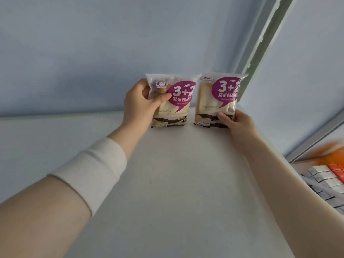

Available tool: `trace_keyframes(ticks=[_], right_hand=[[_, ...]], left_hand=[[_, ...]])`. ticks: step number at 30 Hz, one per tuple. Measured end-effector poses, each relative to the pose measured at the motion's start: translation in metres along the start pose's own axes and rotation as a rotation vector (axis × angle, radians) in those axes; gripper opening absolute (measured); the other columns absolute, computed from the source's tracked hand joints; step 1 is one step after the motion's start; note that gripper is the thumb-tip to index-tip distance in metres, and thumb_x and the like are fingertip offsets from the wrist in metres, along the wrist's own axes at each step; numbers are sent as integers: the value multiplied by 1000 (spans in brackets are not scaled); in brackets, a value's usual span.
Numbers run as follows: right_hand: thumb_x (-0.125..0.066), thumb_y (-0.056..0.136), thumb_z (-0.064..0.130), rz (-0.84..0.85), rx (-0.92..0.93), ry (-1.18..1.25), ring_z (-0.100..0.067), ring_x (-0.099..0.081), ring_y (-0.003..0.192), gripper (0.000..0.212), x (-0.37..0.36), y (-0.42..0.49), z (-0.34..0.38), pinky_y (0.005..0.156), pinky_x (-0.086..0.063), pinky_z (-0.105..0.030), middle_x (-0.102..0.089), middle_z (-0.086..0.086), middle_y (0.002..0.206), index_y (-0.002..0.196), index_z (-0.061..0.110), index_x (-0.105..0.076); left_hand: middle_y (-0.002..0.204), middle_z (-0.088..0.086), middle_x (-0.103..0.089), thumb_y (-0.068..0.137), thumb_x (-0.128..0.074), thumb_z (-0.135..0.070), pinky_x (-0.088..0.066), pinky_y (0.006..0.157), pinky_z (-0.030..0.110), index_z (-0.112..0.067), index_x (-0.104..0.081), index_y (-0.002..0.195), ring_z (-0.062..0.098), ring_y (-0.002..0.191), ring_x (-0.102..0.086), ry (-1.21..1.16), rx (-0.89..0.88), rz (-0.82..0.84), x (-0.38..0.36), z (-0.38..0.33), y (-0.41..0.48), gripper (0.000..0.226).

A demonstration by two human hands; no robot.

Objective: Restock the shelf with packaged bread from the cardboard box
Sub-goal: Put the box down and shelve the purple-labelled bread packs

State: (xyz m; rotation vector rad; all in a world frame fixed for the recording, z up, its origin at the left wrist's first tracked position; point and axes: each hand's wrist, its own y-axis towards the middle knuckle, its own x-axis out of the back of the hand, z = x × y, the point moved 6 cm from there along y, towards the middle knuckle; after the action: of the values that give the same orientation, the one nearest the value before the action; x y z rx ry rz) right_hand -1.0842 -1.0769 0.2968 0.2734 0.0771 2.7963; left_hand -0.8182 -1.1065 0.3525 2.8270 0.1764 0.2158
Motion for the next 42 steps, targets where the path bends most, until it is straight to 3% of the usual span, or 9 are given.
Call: trace_keyframes(ticks=[7, 12, 17, 23, 25, 28, 30, 34, 42], right_hand=[[-68, 81, 22, 34, 15, -66, -19, -65, 89, 24, -8, 47, 0, 81, -52, -29, -69, -1, 96, 99, 18, -54], [-68, 81, 27, -87, 53, -252, -6, -55, 73, 34, -11, 53, 3, 53, -38, -2, -60, 8, 85, 109, 13, -54], [-68, 81, 31, -219, 31, -350, -11, -50, 92, 56, -13, 44, 9, 74, -35, -17, -57, 3, 107, 129, 14, -43], [-67, 82, 24, -289, 67, -638, -25, -39, 125, 67, -15, -3, 38, 100, -33, -32, -42, -10, 136, 136, 10, -32], [-66, 82, 24, -250, 97, -848, -29, -35, 126, 64, -17, -32, 47, 102, -31, -37, -39, -12, 135, 135, 11, -33], [-65, 84, 20, -138, 106, -1123, -33, -32, 126, 61, -22, -94, 56, 101, -35, -43, -36, -14, 137, 135, 11, -34], [-61, 84, 11, -98, 98, -1213, -32, -31, 127, 57, -20, -145, 60, 100, -36, -43, -34, -13, 138, 135, 11, -35], [-55, 80, -2, -121, 6, -1322, -32, -30, 126, 57, 3, -261, 68, 93, -40, -43, -34, -13, 135, 132, 11, -37], [-54, 78, -1, -242, -240, -1314, -37, -30, 121, 51, 122, -480, 61, 90, -43, -49, -34, -16, 128, 126, 8, -40]], left_hand=[[95, -7, -66, 73, -76, -23, -53, 81, 34, -21, -59, 96, 12, 92, -63, 93, -10, -90, -14, 17, 38, 29], [109, 1, -62, 75, -74, -32, -49, 83, 31, -14, -59, 108, 17, 99, -57, 239, -61, -135, -16, 21, 47, 41], [91, -18, -52, 68, -79, -32, -43, 75, 14, -12, -45, 113, 3, 84, -54, 143, 21, -224, -15, 20, 41, 60], [127, 9, -50, 74, -75, -32, -41, 95, 27, -6, -36, 129, 18, 113, -51, 217, 81, -145, 2, 14, 10, 72], [127, 12, -48, 75, -73, -31, -39, 96, 33, -6, -39, 128, 25, 117, -47, 430, -7, -64, 12, 2, -12, 67], [124, 16, -47, 77, -71, -30, -39, 90, 42, -9, -41, 126, 33, 115, -44, 940, -236, 247, 12, -21, -67, 61], [125, 18, -45, 79, -69, -30, -40, 88, 45, -8, -39, 126, 35, 115, -44, 1102, -335, 401, 15, -35, -111, 60], [125, 18, -44, 82, -67, -30, -40, 89, 44, -8, -37, 127, 35, 114, -44, 1167, -360, 576, 25, -66, -198, 58], [126, 16, -41, 81, -67, -30, -40, 90, 42, -10, -35, 126, 33, 115, -43, 1102, -566, 882, -26, -143, -389, 58]])
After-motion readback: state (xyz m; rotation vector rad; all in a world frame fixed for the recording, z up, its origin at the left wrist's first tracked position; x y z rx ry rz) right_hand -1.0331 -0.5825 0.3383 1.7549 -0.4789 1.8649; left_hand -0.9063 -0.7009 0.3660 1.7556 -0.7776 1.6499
